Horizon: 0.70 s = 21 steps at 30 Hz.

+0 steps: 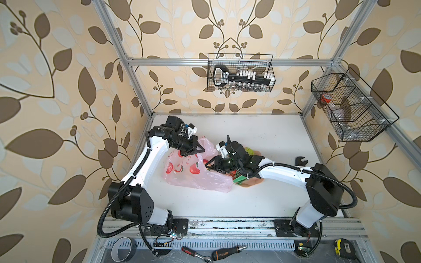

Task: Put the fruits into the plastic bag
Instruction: 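Lift the red strawberry with the right gripper and carry it to the bag, then lower the strawberry into the bag held by the left gripper and release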

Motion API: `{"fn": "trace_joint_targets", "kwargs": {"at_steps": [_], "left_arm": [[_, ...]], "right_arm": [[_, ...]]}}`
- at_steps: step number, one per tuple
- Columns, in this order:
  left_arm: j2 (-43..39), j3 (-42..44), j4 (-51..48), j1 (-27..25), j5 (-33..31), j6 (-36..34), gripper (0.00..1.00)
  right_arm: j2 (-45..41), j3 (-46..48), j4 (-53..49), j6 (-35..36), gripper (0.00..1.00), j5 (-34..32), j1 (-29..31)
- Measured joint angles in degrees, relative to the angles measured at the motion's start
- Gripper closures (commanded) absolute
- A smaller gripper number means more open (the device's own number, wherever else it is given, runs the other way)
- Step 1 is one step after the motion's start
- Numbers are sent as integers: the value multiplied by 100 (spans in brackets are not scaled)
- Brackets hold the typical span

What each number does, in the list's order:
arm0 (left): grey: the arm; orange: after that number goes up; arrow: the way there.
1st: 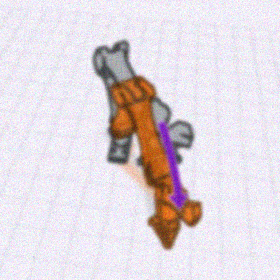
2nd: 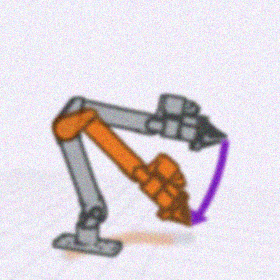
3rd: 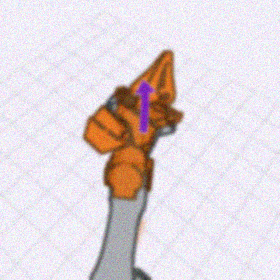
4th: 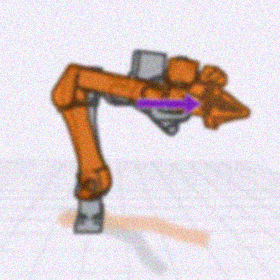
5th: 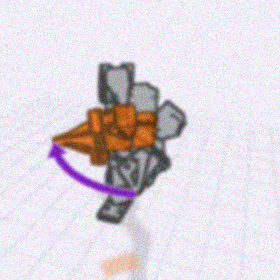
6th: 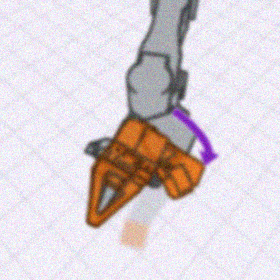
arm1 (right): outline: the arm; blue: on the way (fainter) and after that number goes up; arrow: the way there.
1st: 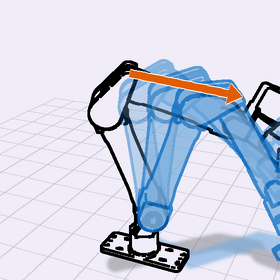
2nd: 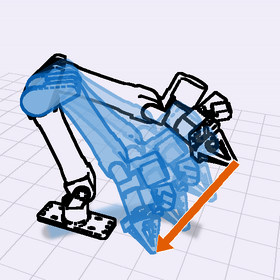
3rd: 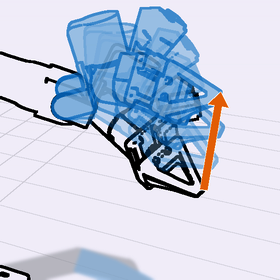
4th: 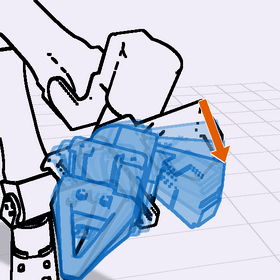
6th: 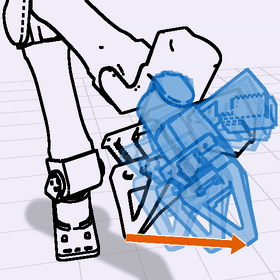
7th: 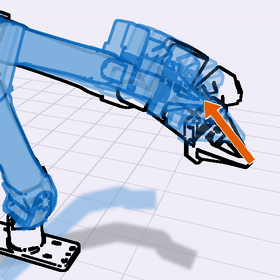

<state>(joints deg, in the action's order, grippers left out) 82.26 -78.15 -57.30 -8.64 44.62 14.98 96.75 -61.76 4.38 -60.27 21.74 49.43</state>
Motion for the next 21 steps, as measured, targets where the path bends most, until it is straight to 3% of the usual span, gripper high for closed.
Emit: {"fn": "trace_joint_targets", "kwargs": {"at_steps": [12,21], "left_arm": [[262,-87,114,0,-11,116,100],[365,-199,184,0,-24,221,100]], "right_arm": [[302,-7,367,31,82,57,525],[302,-7,315,144,83,55,590]]}}
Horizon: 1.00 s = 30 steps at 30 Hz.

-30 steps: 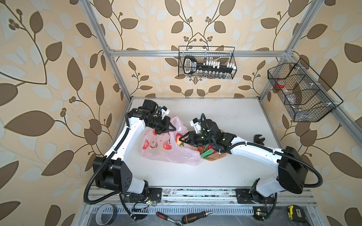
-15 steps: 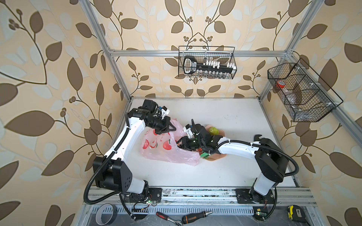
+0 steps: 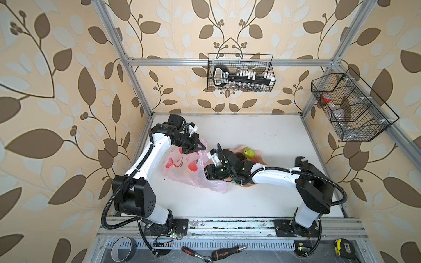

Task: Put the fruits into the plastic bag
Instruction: 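Lower the strawberry into the bag held by the left gripper and release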

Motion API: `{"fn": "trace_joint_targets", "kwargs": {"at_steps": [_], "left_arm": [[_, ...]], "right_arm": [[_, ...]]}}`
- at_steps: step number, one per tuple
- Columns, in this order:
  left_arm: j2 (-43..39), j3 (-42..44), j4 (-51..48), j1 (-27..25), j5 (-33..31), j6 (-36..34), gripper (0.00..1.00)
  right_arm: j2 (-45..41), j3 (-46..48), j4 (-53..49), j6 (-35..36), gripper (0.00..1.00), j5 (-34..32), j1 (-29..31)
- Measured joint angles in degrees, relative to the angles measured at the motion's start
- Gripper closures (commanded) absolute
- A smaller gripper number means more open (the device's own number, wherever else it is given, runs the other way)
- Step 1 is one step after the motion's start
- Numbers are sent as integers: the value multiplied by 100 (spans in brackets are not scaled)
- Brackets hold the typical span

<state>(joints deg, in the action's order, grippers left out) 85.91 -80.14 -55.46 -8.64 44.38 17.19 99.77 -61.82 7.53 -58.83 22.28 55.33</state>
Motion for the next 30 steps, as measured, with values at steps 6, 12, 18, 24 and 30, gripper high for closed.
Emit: {"fn": "trace_joint_targets", "kwargs": {"at_steps": [6,12,18,24,30], "left_arm": [[0,-2,-9,0,-61,-2,100],[0,-7,-37,0,-131,-2,100],[-4,-2,-35,0,-120,0,100],[-142,243,0,-2,-85,26,100],[-356,376,4,-24,-70,79,100]], "right_arm": [[-72,0,-223,85,84,-50,131],[-186,0,-474,140,83,-103,212],[-76,0,-376,39,82,-37,107],[481,-24,35,-208,82,111,-142],[1167,-496,275,-496,81,249,-295]]}}
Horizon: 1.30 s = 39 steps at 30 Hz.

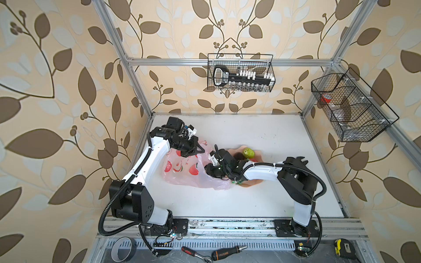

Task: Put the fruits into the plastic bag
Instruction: 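Lower the strawberry into the bag held by the left gripper and release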

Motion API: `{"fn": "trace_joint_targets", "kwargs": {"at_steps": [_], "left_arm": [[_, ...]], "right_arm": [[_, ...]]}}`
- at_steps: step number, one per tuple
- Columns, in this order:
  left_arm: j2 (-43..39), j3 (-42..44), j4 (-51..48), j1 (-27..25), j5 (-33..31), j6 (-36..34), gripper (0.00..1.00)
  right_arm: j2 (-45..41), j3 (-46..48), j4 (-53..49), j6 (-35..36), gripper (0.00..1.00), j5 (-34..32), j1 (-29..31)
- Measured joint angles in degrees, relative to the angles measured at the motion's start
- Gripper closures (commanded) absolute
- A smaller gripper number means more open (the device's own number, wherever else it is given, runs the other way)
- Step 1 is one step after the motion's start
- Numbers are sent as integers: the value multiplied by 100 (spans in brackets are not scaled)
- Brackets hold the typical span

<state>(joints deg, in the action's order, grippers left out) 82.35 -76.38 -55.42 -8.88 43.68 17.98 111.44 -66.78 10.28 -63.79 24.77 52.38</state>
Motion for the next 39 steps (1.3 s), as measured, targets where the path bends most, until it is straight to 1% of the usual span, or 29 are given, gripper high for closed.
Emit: {"fn": "trace_joint_targets", "kwargs": {"at_steps": [7,13,17,18,22,25,30,32,39], "left_arm": [[-22,120,48,-52,79,7,100],[13,122,68,-52,81,2,100],[210,122,81,-52,81,0,100],[249,122,83,-52,81,0,100],[280,122,83,-52,81,-9,100],[280,122,79,-52,76,-50,100],[280,74,37,-50,-7,-138,100],[280,17,4,-50,-72,-155,100],[280,-66,-57,-42,-195,-240,100]], "right_arm": [[522,-793,295,-417,76,127,0],[848,-1176,330,-695,67,144,50],[1097,-1464,389,-872,62,170,114],[1165,-1537,409,-914,58,186,127],[1298,-1681,361,-1047,33,232,155],[1298,-1679,275,-1027,22,289,160],[1222,-1532,243,-966,16,372,131],[1084,-1362,219,-927,16,407,101],[111,-555,111,-811,14,417,-68]]}}
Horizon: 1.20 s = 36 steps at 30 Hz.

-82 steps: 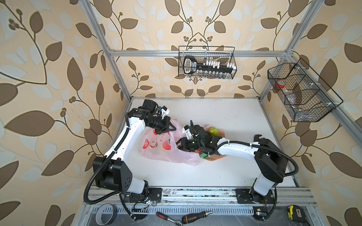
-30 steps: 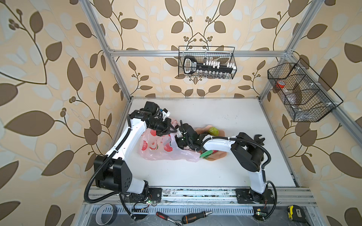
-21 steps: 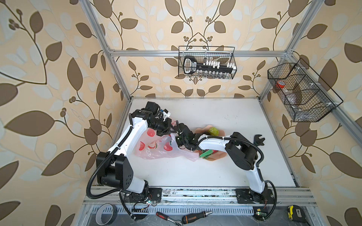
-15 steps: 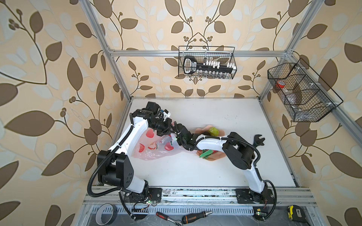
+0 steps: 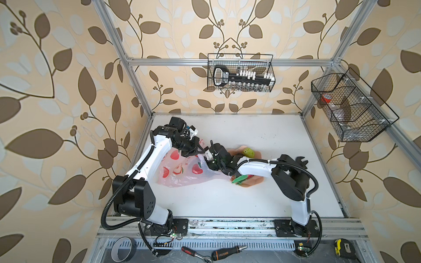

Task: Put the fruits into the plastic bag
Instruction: 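Lower the strawberry into the bag held by the left gripper and release, then withdraw the open right gripper from the bag up toward the plate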

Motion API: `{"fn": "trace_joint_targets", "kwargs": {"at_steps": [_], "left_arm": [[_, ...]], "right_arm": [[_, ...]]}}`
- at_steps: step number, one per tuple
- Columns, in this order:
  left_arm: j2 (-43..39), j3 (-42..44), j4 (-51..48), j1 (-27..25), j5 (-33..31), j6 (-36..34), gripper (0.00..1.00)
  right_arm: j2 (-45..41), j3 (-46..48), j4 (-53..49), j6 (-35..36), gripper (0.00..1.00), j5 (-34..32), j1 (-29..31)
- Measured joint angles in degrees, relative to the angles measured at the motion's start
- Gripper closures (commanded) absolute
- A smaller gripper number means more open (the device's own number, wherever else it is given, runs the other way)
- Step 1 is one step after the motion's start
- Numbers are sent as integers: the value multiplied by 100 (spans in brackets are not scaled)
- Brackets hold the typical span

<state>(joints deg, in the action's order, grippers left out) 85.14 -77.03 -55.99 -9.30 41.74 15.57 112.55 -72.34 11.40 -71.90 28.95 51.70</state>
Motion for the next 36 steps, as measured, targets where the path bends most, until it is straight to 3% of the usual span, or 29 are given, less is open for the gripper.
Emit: {"fn": "trace_joint_targets", "kwargs": {"at_steps": [17,26,30,36], "left_arm": [[-2,7,-20,-2,-2,-59,100],[-164,221,7,-11,111,-63,100],[-337,247,17,-13,192,-61,100],[-367,245,33,-9,188,-63,100]], "right_arm": [[-1567,1279,-516,256,10,-33,-94],[-2710,1506,-1200,916,9,-1180,-136],[-3056,1845,-855,1287,7,-1707,-44],[-2883,2037,-114,1504,4,-1851,127]]}}
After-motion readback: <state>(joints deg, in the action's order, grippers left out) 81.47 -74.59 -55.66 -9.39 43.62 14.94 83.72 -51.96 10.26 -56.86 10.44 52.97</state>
